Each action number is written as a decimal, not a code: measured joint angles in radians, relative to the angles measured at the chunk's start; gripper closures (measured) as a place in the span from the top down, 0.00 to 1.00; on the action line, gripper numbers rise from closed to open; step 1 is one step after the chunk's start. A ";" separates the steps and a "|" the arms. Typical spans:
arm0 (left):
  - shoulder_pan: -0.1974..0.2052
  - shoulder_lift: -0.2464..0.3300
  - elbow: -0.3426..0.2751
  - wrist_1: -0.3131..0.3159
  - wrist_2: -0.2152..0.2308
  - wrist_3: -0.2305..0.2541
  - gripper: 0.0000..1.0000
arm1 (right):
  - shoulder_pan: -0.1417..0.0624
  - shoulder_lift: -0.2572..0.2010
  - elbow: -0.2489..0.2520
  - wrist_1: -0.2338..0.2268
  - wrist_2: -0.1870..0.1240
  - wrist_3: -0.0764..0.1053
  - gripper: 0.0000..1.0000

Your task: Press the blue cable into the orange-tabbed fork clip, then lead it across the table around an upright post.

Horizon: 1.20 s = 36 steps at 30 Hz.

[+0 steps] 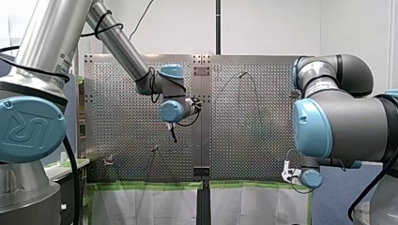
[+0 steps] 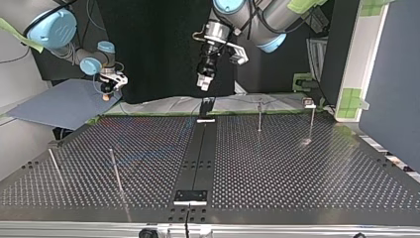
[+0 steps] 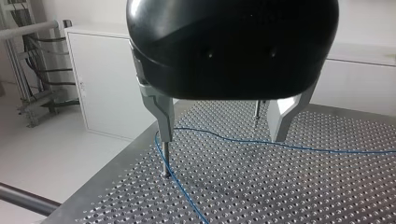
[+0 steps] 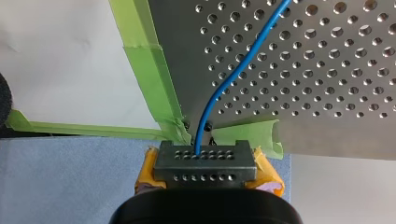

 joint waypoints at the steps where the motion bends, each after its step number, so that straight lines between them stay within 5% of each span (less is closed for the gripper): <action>1: 0.001 0.000 -0.008 0.008 -0.001 0.000 0.98 | 0.000 0.000 0.000 0.000 0.000 0.000 0.00; 11: 0.014 0.000 -0.093 0.073 -0.004 0.001 0.98 | 0.000 0.000 0.000 -0.001 0.000 0.000 0.00; 36: 0.044 -0.054 -0.308 0.085 0.008 0.038 0.98 | 0.000 -0.001 -0.002 0.010 0.000 -0.012 0.00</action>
